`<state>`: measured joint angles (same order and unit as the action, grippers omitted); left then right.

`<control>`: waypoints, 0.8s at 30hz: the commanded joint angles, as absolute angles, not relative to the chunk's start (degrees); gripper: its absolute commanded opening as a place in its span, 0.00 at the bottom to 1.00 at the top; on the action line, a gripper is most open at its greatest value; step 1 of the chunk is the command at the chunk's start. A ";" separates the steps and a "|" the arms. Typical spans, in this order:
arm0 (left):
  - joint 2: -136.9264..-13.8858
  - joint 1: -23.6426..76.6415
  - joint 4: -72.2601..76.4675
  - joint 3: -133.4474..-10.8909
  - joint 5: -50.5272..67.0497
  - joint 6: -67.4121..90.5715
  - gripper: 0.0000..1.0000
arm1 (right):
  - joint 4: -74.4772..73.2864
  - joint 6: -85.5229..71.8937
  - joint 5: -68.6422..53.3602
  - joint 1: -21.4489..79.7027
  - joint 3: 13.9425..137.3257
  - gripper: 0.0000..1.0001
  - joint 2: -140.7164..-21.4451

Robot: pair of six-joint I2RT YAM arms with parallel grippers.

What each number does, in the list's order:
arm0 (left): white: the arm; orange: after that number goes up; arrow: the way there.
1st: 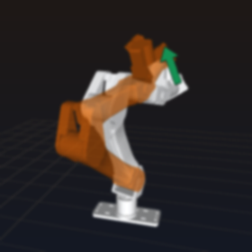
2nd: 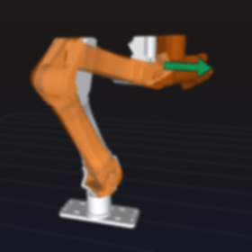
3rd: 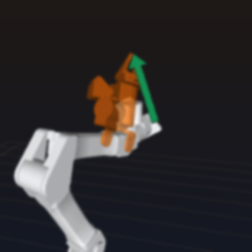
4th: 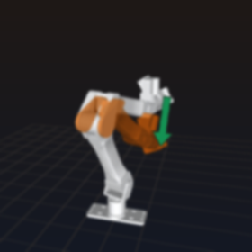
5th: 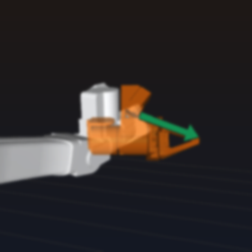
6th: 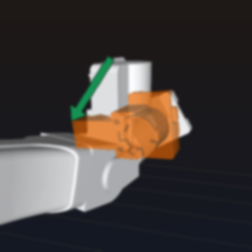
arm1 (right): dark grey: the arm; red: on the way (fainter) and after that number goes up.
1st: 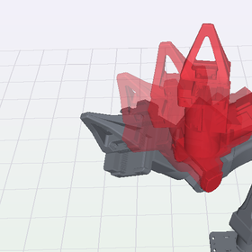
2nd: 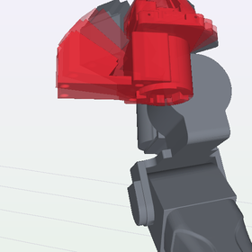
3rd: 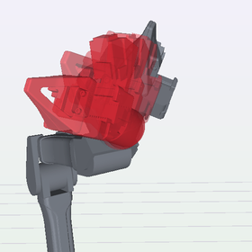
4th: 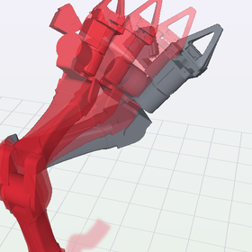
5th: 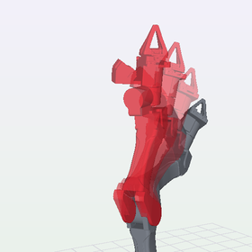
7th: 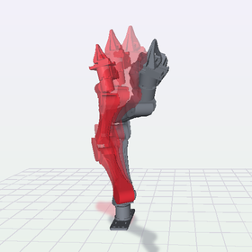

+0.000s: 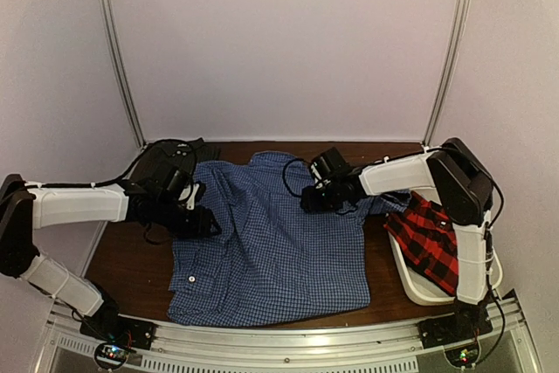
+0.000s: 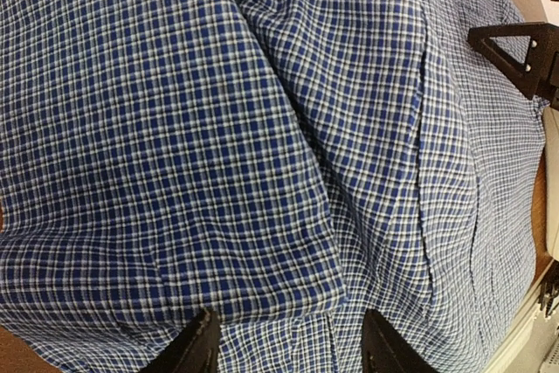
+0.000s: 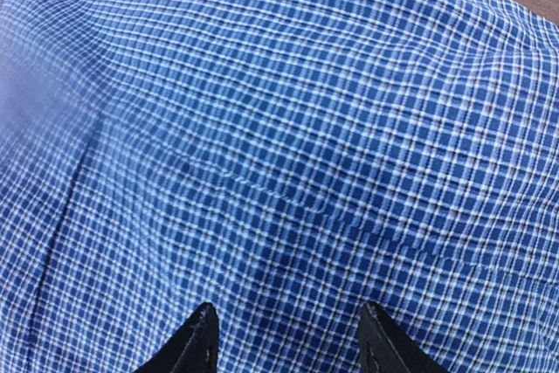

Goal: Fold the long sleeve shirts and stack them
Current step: Move the crumpled shirt to the center of the board.

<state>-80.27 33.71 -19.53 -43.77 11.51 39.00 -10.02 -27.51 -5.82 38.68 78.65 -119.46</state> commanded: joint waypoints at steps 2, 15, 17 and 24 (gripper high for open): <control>-79.86 33.75 -19.09 -45.53 9.09 39.39 0.57 | -10.53 -28.14 -2.79 35.87 81.35 0.55 -122.15; -77.95 33.66 -23.00 -45.52 4.82 39.28 0.66 | -19.05 -23.58 -0.97 27.19 94.58 0.55 -130.98; -77.79 33.62 -23.84 -45.90 3.31 39.41 0.68 | -20.56 -23.08 -1.78 25.92 97.77 0.55 -133.02; -79.14 31.36 -23.79 -45.78 2.85 39.43 0.72 | -25.41 -21.65 -3.11 23.34 109.95 0.55 -140.25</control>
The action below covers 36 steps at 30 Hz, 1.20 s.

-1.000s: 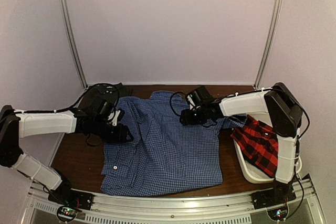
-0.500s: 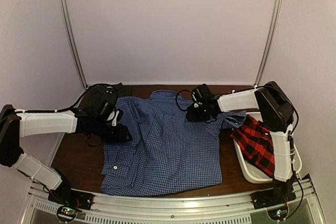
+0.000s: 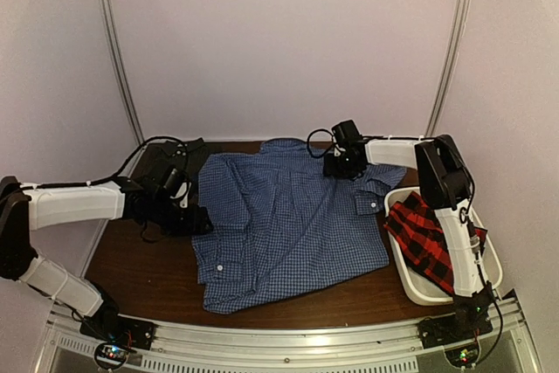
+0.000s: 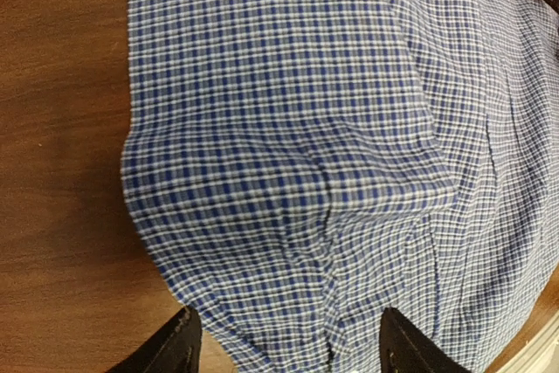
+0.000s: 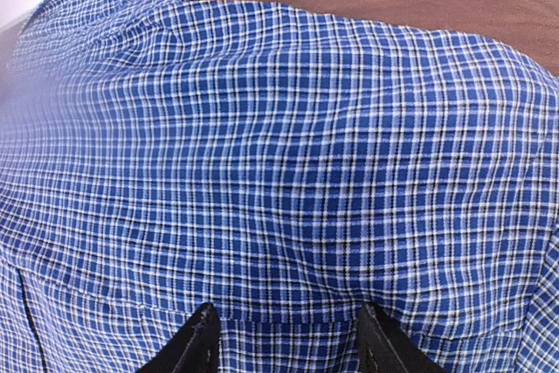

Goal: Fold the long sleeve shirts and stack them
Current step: Move the crumpled shirt to the center of the board, then pick up the sleeve from the center of the board.

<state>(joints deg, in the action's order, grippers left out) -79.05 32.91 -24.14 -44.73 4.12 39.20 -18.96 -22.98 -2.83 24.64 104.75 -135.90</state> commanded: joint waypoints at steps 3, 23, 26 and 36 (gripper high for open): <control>-80.23 30.95 -22.39 -45.09 3.90 39.53 0.73 | -27.39 -20.97 -4.13 23.02 114.67 0.58 -141.82; -88.21 30.85 -12.11 -41.73 2.20 42.32 0.63 | -20.63 -21.15 -5.66 30.53 98.86 0.71 -120.09; -88.04 30.84 -12.42 -41.65 -0.07 42.81 0.60 | -19.27 -21.30 -5.58 32.56 95.13 0.71 -116.76; -89.52 30.50 -10.12 -41.96 -1.39 42.37 0.34 | -15.94 -21.36 -3.97 41.54 84.08 0.71 -107.89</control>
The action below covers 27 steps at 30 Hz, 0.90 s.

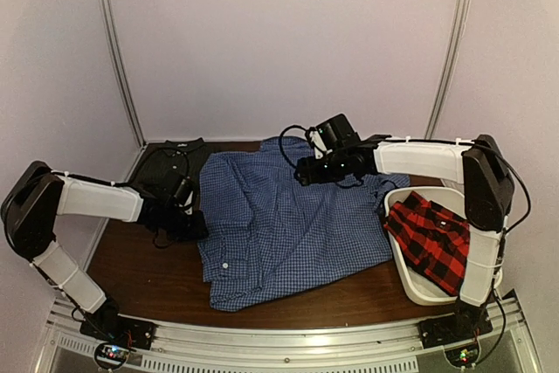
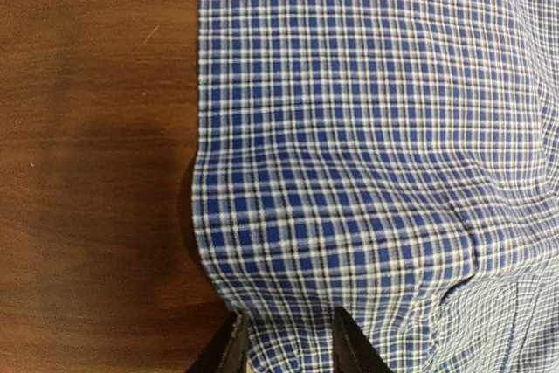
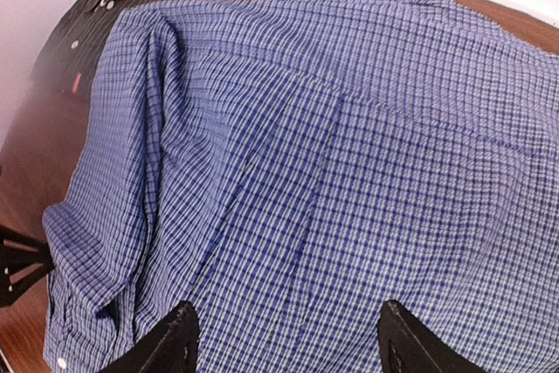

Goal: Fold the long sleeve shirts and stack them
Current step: Pick up the sleeve from the center of the board.

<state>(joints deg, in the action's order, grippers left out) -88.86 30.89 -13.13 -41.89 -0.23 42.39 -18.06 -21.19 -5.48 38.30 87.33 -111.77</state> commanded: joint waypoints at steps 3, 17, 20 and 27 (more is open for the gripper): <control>-89.03 30.50 -10.39 -42.12 -2.63 42.60 0.21 | -15.57 -21.37 -3.91 43.96 81.29 0.71 -106.40; -87.10 26.45 -7.79 -41.18 -1.08 40.65 0.61 | -13.03 -23.09 -3.31 51.41 69.86 0.72 -102.91; -88.85 26.36 -4.93 -41.39 4.30 40.83 0.61 | -12.28 -23.72 -3.34 52.37 68.38 0.72 -102.63; -90.16 26.34 -1.98 -41.52 9.18 42.56 0.37 | -12.19 -23.99 -1.88 54.60 68.29 0.72 -103.13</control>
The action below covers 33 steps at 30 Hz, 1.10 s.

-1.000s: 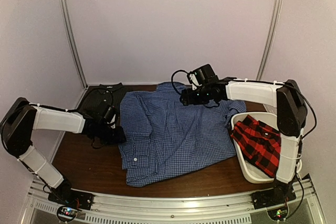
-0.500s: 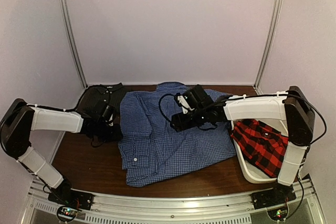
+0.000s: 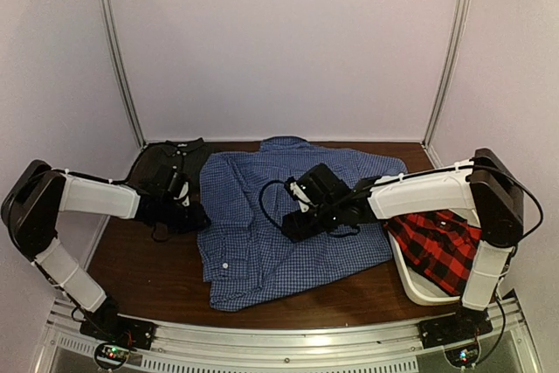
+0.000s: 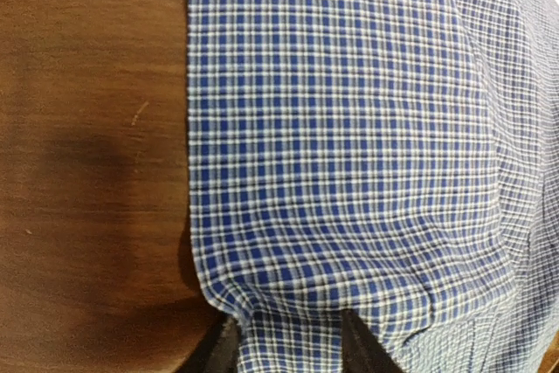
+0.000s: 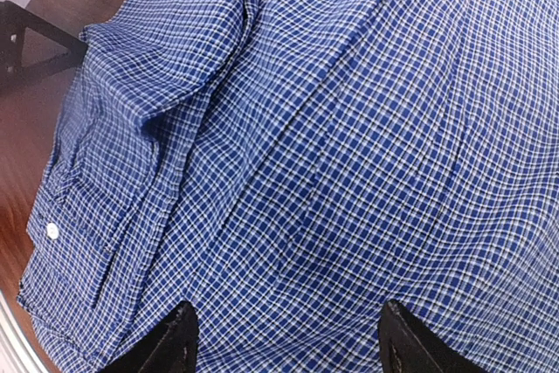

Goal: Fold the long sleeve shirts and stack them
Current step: Pick up the sleeve from the center of the board, then flatten out the crumpled shirt at the center of the board.

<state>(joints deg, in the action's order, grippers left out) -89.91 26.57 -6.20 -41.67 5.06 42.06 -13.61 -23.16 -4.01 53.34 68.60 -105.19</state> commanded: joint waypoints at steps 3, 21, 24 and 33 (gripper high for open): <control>-87.74 26.30 -4.43 -42.11 7.07 42.94 0.18 | -12.38 -24.07 -1.67 55.29 68.29 0.72 -103.48; -72.25 11.93 -25.56 -50.76 -6.55 35.68 0.00 | -13.50 -24.76 -2.49 59.29 70.02 0.72 -106.76; -71.73 7.75 -26.14 -51.83 -5.78 33.64 0.00 | -13.67 -24.99 -3.16 60.61 70.80 0.72 -107.56; -77.64 4.15 -27.78 -63.19 -4.93 28.92 0.00 | -13.89 -29.91 -8.45 63.90 72.66 0.60 -108.75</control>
<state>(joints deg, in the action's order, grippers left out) -74.72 4.84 -28.29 -57.78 -5.19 32.32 -13.76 -26.33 -5.52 62.76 70.96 -108.53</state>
